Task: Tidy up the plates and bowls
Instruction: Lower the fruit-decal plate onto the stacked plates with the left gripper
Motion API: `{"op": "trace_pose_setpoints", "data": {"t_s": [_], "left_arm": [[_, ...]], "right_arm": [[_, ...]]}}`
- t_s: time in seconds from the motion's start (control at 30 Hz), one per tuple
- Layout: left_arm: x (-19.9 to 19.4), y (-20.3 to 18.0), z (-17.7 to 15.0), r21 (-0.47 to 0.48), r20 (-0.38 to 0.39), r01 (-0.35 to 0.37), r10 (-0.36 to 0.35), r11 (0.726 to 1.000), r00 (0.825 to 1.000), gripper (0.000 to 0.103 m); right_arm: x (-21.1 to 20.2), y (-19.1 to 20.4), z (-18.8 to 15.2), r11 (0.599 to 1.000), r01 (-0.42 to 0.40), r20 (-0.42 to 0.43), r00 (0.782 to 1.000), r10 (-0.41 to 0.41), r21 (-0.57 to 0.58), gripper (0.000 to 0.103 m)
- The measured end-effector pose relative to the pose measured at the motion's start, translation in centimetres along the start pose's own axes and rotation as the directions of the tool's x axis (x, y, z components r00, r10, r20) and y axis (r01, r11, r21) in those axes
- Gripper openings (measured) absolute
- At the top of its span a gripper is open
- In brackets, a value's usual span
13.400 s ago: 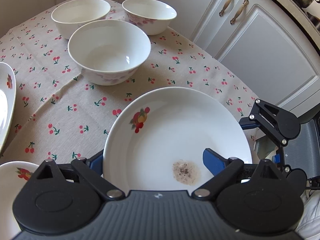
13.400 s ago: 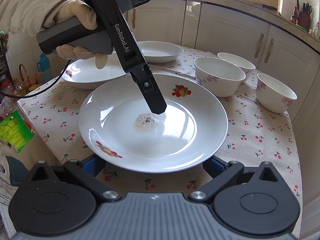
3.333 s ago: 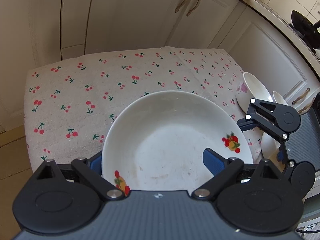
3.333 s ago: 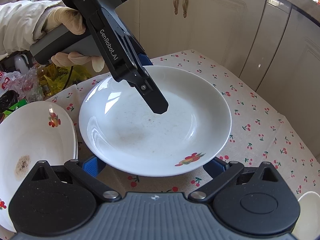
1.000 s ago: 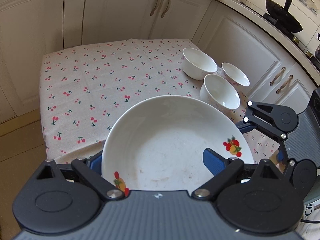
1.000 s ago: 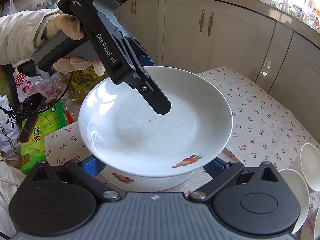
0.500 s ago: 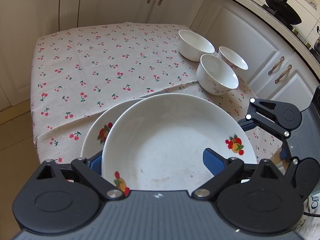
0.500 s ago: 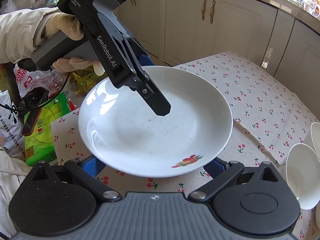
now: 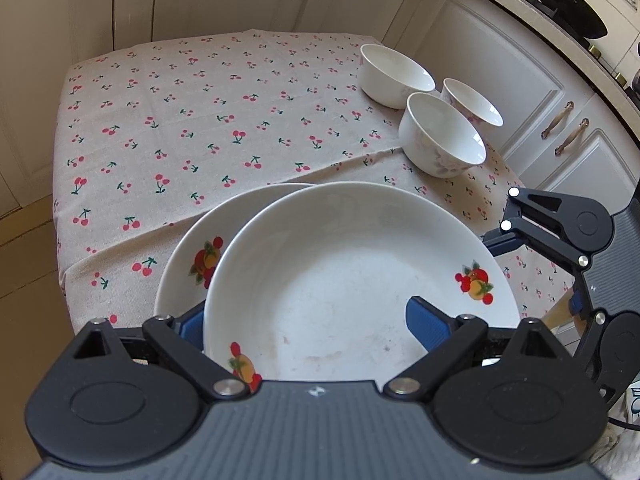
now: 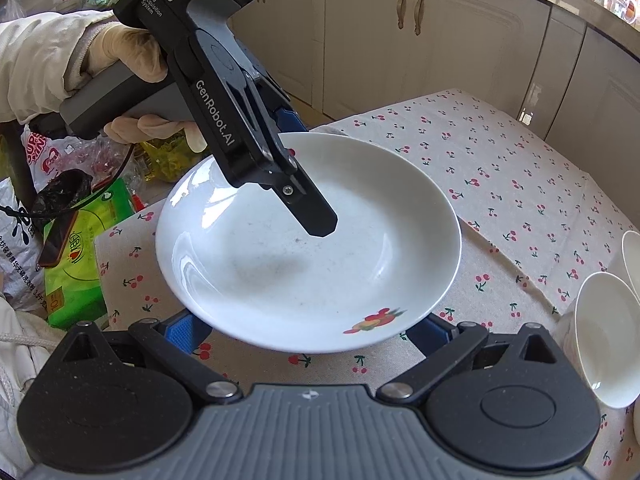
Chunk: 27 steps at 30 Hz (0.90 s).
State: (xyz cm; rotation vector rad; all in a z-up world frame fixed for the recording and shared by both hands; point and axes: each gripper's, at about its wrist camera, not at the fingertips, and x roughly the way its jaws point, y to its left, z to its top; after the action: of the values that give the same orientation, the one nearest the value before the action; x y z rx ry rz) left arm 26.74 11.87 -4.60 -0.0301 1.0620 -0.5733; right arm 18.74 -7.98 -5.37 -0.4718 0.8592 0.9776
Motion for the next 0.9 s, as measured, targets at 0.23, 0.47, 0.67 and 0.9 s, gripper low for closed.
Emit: {"op": "trace_pose_setpoints", "data": {"t_s": [0.23,0.47,0.67,0.9], "left_arm": [[0.7,0.2,0.2,0.011,-0.028,-0.013,0.013,1.000,1.000,0.096],[1.4,0.1,0.6,0.035,-0.071,-0.034,0.036,0.999,0.997,0.096],[1.9,-0.1,0.8,0.070,-0.133,-0.058,0.067,0.996,0.989,0.096],[1.6,-0.2,1.0,0.096,-0.164,-0.086,0.101,0.992,0.981,0.096]], "right_arm": [[0.1,0.0,0.1,1.000,0.002,-0.005,1.000,-0.002,-0.002,0.103],[0.1,0.0,0.2,1.000,0.003,-0.006,1.000,-0.003,0.004,0.103],[0.0,-0.1,0.1,1.000,0.000,-0.001,1.000,0.000,0.015,0.103],[-0.5,0.1,-0.2,1.000,-0.004,0.023,1.000,0.003,0.028,0.103]]}}
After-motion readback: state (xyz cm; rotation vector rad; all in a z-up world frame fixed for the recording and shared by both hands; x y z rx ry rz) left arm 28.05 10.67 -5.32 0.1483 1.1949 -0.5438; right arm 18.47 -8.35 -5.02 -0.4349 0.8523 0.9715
